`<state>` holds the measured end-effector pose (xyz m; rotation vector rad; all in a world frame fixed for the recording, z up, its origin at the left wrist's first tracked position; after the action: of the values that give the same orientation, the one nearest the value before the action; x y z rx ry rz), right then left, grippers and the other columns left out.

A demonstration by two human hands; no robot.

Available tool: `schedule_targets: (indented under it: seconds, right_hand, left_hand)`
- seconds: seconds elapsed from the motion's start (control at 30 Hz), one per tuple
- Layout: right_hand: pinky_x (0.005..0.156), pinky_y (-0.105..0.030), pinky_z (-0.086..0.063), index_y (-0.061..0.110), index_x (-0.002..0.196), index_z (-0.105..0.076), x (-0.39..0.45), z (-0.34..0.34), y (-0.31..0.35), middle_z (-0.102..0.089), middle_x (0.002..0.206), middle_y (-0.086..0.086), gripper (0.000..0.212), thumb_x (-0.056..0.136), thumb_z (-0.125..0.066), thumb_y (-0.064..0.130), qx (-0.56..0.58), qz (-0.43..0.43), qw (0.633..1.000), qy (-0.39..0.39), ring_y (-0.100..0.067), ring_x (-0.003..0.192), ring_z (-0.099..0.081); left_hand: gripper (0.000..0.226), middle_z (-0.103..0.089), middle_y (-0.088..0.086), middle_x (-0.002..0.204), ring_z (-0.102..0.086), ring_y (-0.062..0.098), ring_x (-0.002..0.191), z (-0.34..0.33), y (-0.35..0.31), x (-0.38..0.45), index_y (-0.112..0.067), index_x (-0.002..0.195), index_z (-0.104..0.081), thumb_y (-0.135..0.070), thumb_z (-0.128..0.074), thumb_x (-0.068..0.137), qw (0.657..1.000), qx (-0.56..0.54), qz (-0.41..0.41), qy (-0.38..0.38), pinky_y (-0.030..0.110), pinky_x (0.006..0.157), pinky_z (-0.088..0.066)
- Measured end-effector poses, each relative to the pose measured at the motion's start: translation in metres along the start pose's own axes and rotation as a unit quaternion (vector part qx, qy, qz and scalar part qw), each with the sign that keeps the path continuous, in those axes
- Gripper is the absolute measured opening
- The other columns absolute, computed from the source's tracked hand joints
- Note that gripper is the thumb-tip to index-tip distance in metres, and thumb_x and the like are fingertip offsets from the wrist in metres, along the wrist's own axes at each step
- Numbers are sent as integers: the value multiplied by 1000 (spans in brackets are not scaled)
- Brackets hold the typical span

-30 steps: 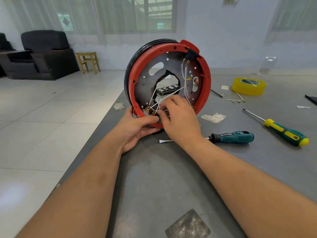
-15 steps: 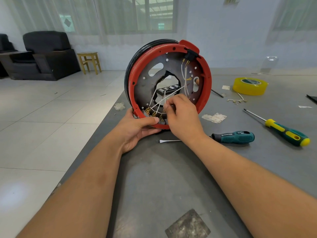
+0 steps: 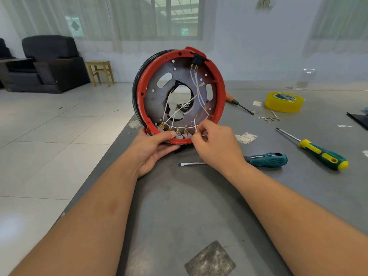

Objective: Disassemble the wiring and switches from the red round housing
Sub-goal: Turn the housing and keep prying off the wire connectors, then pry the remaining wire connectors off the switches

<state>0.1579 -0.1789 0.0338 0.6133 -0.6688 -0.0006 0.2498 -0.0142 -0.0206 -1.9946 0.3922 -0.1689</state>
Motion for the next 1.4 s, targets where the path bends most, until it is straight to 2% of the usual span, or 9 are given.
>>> schedule_targets:
  seconds: [0.13,0.3,0.53,0.63,0.77,0.97,1.1,1.23,1.4]
  right_hand:
    - [59,-33,-48,26,79,-58,3,20,-19,-60,69,10,19,87,-46,39,-30,-23,999,12,-10,67,-56]
    - [64,-33,-43,23,84,-64,27,41,-87,-66,81,5,18,95,-51,29,-48,-178,982,26,-19,81,-60]
    - [73,-29,-44,24,75,-67,55,53,-158,-74,97,-8,20,94,-63,25,-190,-263,936,140,-27,90,-62]
    - [79,-32,-50,24,90,-72,66,54,-175,-74,107,-8,11,96,-64,26,-220,-264,928,146,-29,102,-64]
    - [89,-35,-51,22,110,-76,79,57,-188,-72,117,-6,18,98,-63,29,-242,-264,922,146,-28,112,-63]
    - [91,-37,-53,22,100,-76,95,62,-199,-73,112,-8,11,96,-66,27,-234,-265,929,109,-30,109,-64]
    - [83,-35,-53,20,104,-76,99,60,-202,-73,108,-10,16,98,-66,30,-232,-264,931,100,-28,98,-62]
    - [79,-35,-54,20,112,-74,99,66,-196,-71,112,-11,25,99,-53,18,-268,-220,933,94,-26,91,-58]
    - [100,-42,-52,25,135,-65,86,55,-184,-64,134,-8,38,103,-45,22,-321,-151,906,232,-30,119,-60]
  left_hand:
    - [69,-78,22,107,-78,38,99,0,0,2,-6,142,-42,8,-79,85,1000,-15,-3,-11,44,75,-66]
    - [65,-81,14,96,-80,36,93,-2,-1,3,-13,132,-43,8,-81,83,999,13,-31,-25,41,71,-66]
    - [60,-77,18,111,-80,36,93,-13,6,9,-20,125,-48,8,-81,84,997,2,-56,-53,43,74,-66]
    - [59,-75,18,117,-80,35,93,-8,5,12,-19,124,-47,7,-81,84,995,-12,-67,-71,39,71,-66]
    - [57,-75,18,118,-80,34,95,-8,6,14,-18,125,-46,5,-80,86,995,-12,-73,-69,39,72,-66]
    - [58,-79,11,111,-80,34,95,-9,5,13,-22,125,-48,5,-81,85,995,4,-77,-63,40,74,-67]
    - [58,-78,12,113,-80,34,95,-10,5,13,-21,127,-48,4,-81,86,995,9,-80,-60,40,74,-67]
    - [58,-78,13,115,-79,35,96,-10,6,15,-22,126,-48,5,-81,86,995,10,-84,-58,41,74,-67]
    - [57,-76,15,119,-79,35,96,-11,6,14,-23,125,-48,4,-80,86,995,10,-80,-59,43,76,-67]
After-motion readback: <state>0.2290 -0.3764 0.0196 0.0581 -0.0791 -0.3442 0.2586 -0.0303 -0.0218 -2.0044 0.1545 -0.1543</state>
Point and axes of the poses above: each hand's wrist, its own x-axis towards the middle knuckle, its own z-axis out of the back of the hand, y = z × x, the point moved 7 cm from there along x, towards the middle knuckle
